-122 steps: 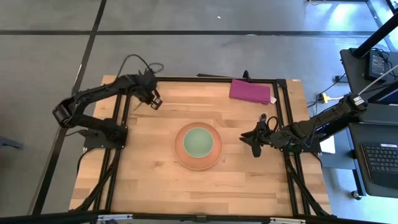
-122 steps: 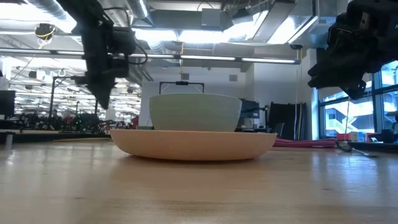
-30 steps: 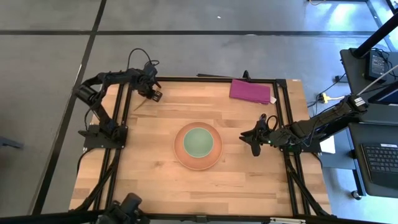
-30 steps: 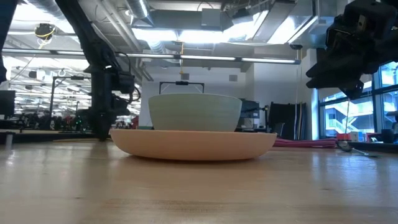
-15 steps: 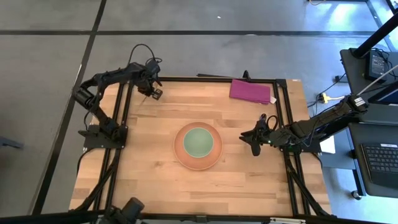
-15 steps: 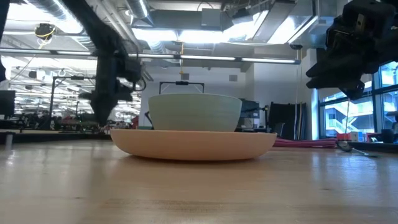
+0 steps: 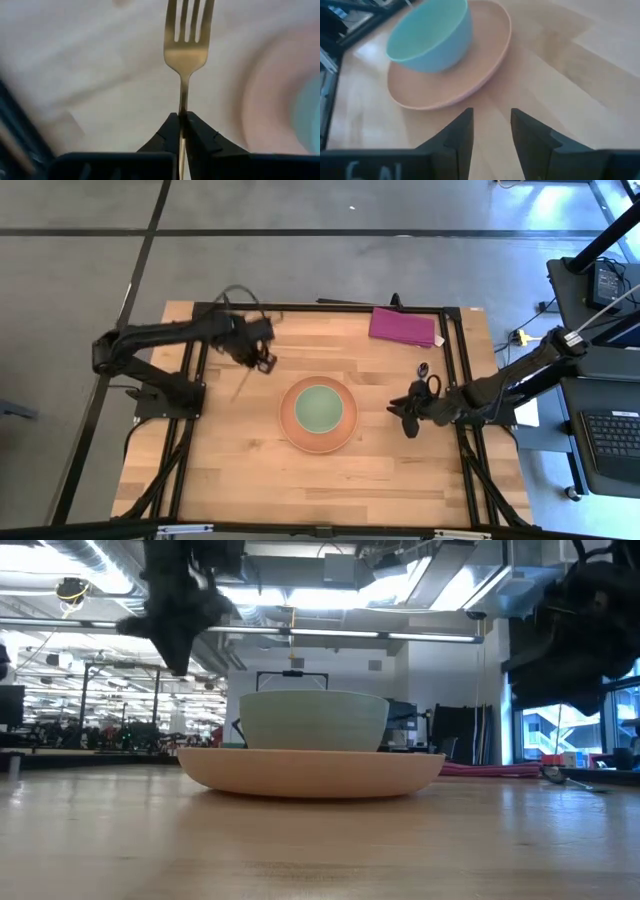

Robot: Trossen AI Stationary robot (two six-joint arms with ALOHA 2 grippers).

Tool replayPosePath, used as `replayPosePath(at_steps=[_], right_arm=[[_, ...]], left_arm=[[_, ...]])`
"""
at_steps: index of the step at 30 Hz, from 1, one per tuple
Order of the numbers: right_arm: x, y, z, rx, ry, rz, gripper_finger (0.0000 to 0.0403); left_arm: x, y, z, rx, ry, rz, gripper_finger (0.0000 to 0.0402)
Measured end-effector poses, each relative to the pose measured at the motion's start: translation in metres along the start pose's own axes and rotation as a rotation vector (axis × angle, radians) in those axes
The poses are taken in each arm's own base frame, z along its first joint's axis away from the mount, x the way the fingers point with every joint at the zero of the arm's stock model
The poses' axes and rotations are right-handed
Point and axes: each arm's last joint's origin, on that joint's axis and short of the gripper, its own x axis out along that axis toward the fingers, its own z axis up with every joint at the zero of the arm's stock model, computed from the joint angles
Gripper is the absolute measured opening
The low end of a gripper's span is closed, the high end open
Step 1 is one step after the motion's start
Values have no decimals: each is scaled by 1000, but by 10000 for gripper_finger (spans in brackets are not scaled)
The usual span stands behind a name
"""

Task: Set table place
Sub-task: Put the golden fork on the left side of the orange plate

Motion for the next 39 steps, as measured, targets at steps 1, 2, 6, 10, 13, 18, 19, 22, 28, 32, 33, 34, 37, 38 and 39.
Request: replayPosePath(at_steps=[1, 2, 6, 10, 13, 18, 19, 22, 28, 32, 33, 34, 37, 38, 39], right_arm=[[1, 1, -2, 2, 2, -9, 131], [2, 1, -4, 3, 6, -18, 131], [6, 3, -14, 31, 39, -39, 131], [10, 7, -24, 38, 68, -38, 131], [13, 10, -28, 24, 65, -33, 131], [13, 11, -32, 2, 69, -35, 131], [13, 12, -32, 2, 68, -31, 131], [12, 12, -33, -8, 62, -31, 131], [10, 14, -36, -21, 57, -22, 131], [8, 16, -39, -34, 56, -16, 131], [8, 16, -40, -36, 56, -17, 131], [8, 16, -41, -42, 57, -17, 131], [7, 17, -43, -51, 64, -11, 131], [7, 17, -44, -52, 68, -11, 131], [7, 17, -45, -45, 70, -9, 131]], left_arm=[[-2, -8, -10, -5, 4, -13, 5], [-3, -16, -20, -8, 6, -19, 6], [-3, -42, -58, -31, -19, -5, 12], [4, -61, -90, -86, -53, 35, 5], [16, -74, -107, -156, -59, 72, 7], [50, -91, -119, -211, -6, 185, 15], [58, -93, -118, -214, 7, 206, 13], [76, -96, -112, -222, 23, 270, 7], [91, -95, -93, -303, 7, 288, 16], [93, -96, -85, -346, 7, 256, 21], [93, -96, -84, -358, 13, 254, 19], [93, -96, -84, -373, 20, 254, 17], [98, -98, -86, -401, 19, 265, 7], [100, -98, -87, -406, 21, 270, 6], [101, -99, -88, -414, 21, 275, 6]])
